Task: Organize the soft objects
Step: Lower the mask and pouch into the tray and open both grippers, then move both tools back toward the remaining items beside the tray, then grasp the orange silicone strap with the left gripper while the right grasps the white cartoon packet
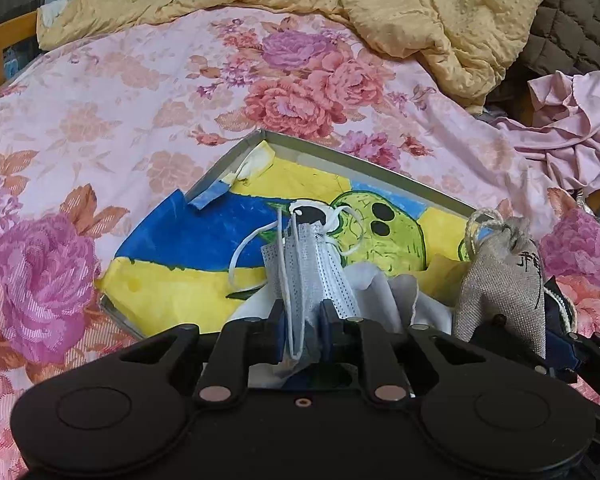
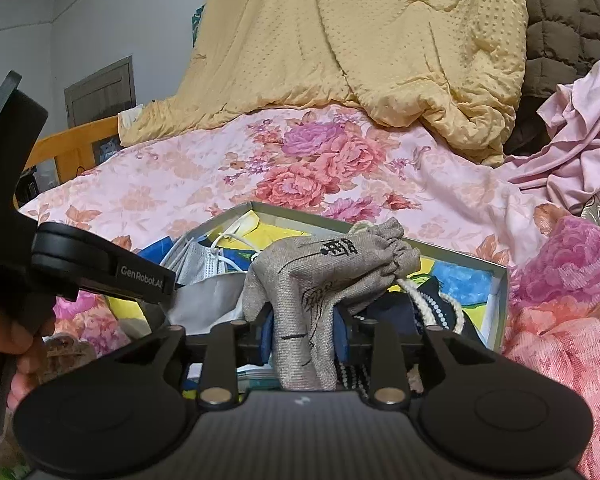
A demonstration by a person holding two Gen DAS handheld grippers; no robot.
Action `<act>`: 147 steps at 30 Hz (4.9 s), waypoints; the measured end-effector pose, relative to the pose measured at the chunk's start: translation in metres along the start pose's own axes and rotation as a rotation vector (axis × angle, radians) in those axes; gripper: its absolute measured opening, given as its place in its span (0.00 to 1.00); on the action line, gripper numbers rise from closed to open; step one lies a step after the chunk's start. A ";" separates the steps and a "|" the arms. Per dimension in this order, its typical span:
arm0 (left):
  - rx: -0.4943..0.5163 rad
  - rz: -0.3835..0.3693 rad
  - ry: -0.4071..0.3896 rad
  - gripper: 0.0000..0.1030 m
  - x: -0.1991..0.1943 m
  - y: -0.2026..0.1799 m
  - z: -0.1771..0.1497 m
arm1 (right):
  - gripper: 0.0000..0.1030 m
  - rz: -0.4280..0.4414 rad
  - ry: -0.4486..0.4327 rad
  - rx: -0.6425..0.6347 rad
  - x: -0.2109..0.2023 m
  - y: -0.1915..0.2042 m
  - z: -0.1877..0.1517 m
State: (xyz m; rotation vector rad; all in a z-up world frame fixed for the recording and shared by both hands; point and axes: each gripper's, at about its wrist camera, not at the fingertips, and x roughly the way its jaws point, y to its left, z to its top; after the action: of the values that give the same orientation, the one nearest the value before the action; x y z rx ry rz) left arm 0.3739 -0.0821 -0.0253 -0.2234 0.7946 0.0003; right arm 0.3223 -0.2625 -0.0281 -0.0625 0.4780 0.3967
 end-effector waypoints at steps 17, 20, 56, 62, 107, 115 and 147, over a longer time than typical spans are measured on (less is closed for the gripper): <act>-0.025 0.008 -0.011 0.35 -0.007 0.005 -0.005 | 0.61 -0.033 -0.015 -0.004 -0.005 -0.003 0.003; -0.026 0.010 -0.017 0.38 -0.010 0.004 -0.006 | 0.66 -0.041 -0.021 -0.008 -0.008 -0.004 0.004; 0.185 0.034 -0.007 0.91 -0.137 0.010 0.005 | 0.99 -0.076 -0.173 0.098 -0.089 0.007 0.023; 0.176 0.045 -0.027 0.92 -0.175 0.026 -0.004 | 0.99 -0.046 -0.204 0.026 -0.118 0.036 0.025; -0.031 0.136 -0.074 0.99 -0.241 0.187 -0.146 | 1.00 0.221 0.000 -0.249 -0.150 0.212 -0.058; -0.036 0.111 -0.042 0.99 -0.235 0.201 -0.151 | 1.00 0.219 0.030 -0.313 -0.138 0.230 -0.071; -0.054 0.059 0.068 0.99 -0.184 0.218 -0.127 | 1.00 0.051 -0.034 -0.285 -0.088 0.219 -0.058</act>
State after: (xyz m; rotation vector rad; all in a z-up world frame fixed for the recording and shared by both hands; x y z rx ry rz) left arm 0.1368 0.1207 -0.0243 -0.2519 0.8695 0.0707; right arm 0.1416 -0.1008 -0.0318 -0.3189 0.3872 0.5129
